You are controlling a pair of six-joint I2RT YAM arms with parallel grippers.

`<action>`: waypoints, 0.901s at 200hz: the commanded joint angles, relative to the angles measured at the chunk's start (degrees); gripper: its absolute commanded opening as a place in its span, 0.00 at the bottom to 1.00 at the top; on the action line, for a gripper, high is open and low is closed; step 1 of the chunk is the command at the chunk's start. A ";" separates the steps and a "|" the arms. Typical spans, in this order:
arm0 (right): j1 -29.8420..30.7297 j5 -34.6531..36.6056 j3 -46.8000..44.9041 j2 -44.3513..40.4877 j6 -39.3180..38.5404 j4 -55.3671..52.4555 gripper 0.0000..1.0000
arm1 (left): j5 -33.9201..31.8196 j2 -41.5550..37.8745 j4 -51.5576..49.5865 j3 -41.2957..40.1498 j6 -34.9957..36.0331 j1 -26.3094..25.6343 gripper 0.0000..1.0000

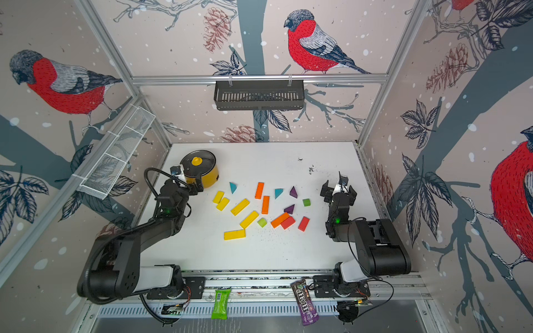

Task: Assemble a carrot with building blocks
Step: Pick up the building block from the center of the board.

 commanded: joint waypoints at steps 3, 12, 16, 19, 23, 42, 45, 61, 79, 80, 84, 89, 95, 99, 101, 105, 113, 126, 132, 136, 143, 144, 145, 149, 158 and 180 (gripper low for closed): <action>3.13 4.90 11.08 -1.09 -0.86 -21.52 0.99 | -0.13 -6.69 -9.76 1.35 -5.44 -0.17 0.99; 4.59 5.76 16.11 -0.81 0.27 -28.54 0.99 | -0.39 -9.79 -11.83 2.43 -8.69 -0.17 0.99; 5.12 5.82 18.04 -0.78 0.63 -31.54 0.99 | -0.12 -11.07 -12.79 3.07 -10.00 -0.14 0.99; 5.56 5.87 19.72 -0.81 0.81 -33.74 0.99 | 0.30 -11.98 -13.45 3.67 -10.72 -0.11 0.99; 5.97 6.02 21.79 -0.75 1.43 -36.58 0.99 | 1.21 -12.99 -14.34 4.48 -10.95 -0.11 0.99; 6.99 5.95 29.08 -1.52 4.19 -46.61 0.99 | 6.99 -16.38 -18.26 10.05 -11.35 -0.15 0.99; 7.00 5.57 29.75 -1.92 4.45 -47.36 0.99 | 7.99 -16.79 -19.16 11.17 -11.16 -0.19 0.99; 6.75 1.26 31.35 -5.52 4.73 -48.70 0.99 | 10.36 -18.04 -25.42 18.09 -13.04 -0.22 0.99; 4.00 -9.04 30.90 -10.51 9.16 -47.33 0.99 | 12.13 -17.92 -29.53 23.66 -19.72 -0.11 0.99; 3.75 -9.54 30.80 -10.82 9.82 -47.22 0.99 | 12.34 -17.91 -29.79 23.91 -20.17 -0.11 0.99; 2.74 -11.74 30.30 -11.31 12.70 -46.36 0.99 | 13.09 -17.78 -30.83 25.10 -21.64 -0.12 0.99; 1.04 -14.88 29.12 -13.87 16.86 -45.02 0.99 | 13.73 -17.66 -31.88 26.13 -23.63 -0.11 0.99; -1.71 -19.24 27.05 -15.82 23.27 -42.23 0.99 | 13.78 -17.70 -33.27 27.01 -26.70 -0.12 0.99; -2.89 -20.36 25.86 -16.39 26.20 -41.17 0.99 | 13.51 -17.89 -34.95 27.40 -28.11 -0.18 0.99; -3.69 -20.66 25.21 -16.82 28.09 -40.18 0.99 | 13.28 -17.89 -35.65 27.46 -28.57 -0.15 0.99; -5.09 -20.86 23.78 -17.53 31.94 -38.84 0.99 | 13.24 -17.90 -35.83 27.11 -29.35 -0.11 0.99; -8.25 -24.87 21.80 -18.15 35.83 -36.49 1.00 | 15.04 -17.65 -32.86 26.13 -30.22 0.23 0.99; -10.70 -29.84 20.72 -17.88 34.87 -34.62 0.82 | 17.07 -16.80 -30.72 24.97 -36.04 1.68 0.99; -10.73 -29.14 21.69 -17.60 33.48 -37.06 0.79 | 18.41 -16.07 -29.94 24.23 -39.75 2.94 0.99; -10.52 -28.21 22.56 -17.39 32.34 -39.27 0.79 | 19.94 -15.39 -29.06 23.67 -41.88 3.95 0.99; -9.93 -26.70 24.23 -16.75 30.52 -43.09 0.78 | 22.89 -13.98 -26.79 22.70 -45.41 5.83 0.99; -9.90 -26.58 24.35 -16.66 30.25 -43.65 0.77 | 23.22 -13.83 -26.57 22.60 -45.89 6.11 0.99; -9.84 -26.53 24.71 -16.58 30.12 -44.19 0.76 | 23.55 -13.53 -26.33 22.50 -46.34 6.34 0.99; -9.43 -26.11 26.07 -16.14 28.60 -46.62 0.75 | 24.38 -12.63 -25.77 22.03 -48.35 7.26 0.99; -8.40 -24.59 27.49 -15.41 26.34 -49.70 0.73 | 25.13 -10.87 -25.53 21.65 -51.60 8.40 0.99; -4.38 -21.15 29.38 -13.06 21.66 -53.72 0.73 | 28.79 -8.58 -24.27 22.85 -47.37 8.26 0.98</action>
